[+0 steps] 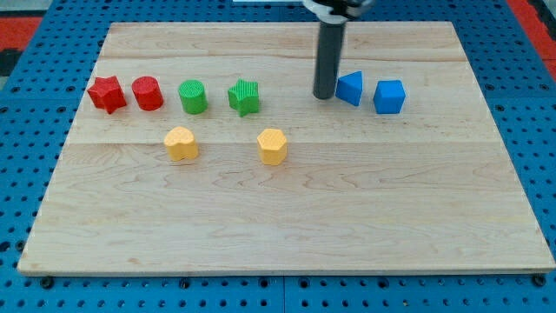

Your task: Place the green circle red circle parallel to each other

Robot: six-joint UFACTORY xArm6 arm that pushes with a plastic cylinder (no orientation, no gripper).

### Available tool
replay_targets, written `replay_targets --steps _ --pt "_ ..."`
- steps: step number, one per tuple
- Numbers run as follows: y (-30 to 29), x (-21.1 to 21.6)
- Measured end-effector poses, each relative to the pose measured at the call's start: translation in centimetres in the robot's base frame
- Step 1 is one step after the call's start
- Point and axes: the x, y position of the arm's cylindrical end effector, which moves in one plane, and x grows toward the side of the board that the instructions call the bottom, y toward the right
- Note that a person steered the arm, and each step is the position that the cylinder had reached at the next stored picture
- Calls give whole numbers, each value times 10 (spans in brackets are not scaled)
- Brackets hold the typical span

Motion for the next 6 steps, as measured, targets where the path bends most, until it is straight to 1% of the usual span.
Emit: replay_targets --steps 1,2,3,4,5,6 --pt "-54 -34" --pt "-125 -82" --pt "-172 -33" --pt "-188 -4" --pt "-212 -3" --pt "-215 17"
